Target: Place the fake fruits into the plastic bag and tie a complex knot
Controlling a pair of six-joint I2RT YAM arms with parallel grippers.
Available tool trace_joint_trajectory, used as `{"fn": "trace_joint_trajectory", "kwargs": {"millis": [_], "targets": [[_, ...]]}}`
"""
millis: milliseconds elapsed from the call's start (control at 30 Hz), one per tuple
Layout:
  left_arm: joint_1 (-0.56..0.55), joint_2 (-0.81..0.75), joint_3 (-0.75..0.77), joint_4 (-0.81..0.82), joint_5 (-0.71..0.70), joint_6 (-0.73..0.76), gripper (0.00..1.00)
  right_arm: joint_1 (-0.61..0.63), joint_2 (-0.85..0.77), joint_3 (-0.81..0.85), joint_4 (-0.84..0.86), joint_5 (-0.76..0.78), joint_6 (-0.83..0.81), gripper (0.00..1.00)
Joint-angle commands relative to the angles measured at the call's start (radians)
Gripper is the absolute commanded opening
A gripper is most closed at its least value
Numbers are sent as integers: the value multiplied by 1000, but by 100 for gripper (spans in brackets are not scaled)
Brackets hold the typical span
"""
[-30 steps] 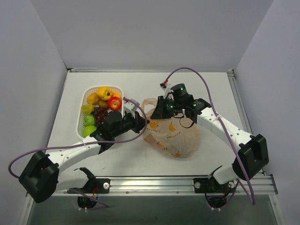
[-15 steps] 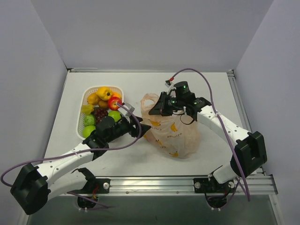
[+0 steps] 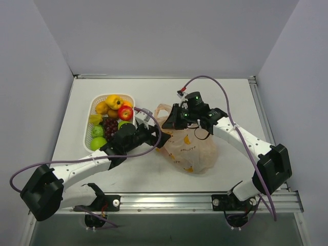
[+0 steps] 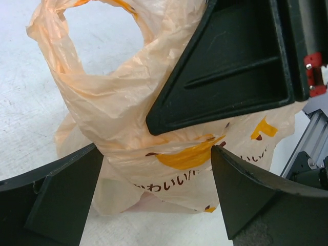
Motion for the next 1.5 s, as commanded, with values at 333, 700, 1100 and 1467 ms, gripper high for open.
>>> {"fn": "trace_joint_trajectory", "kwargs": {"millis": [333,700,1100,1467], "targets": [[-24,95,44,223,-81,8,77,38,-35,42,33,-25,10,0],[-24,49,-39,210,-23,-1,0,17,-70,136,30,-89,-166,49],[-15,29,-42,178,-9,-21,0,-244,-370,81,-306,117,-524,100],[-9,69,-2,163,26,-14,0,-300,-472,-318,-24,21,-490,100]]}}
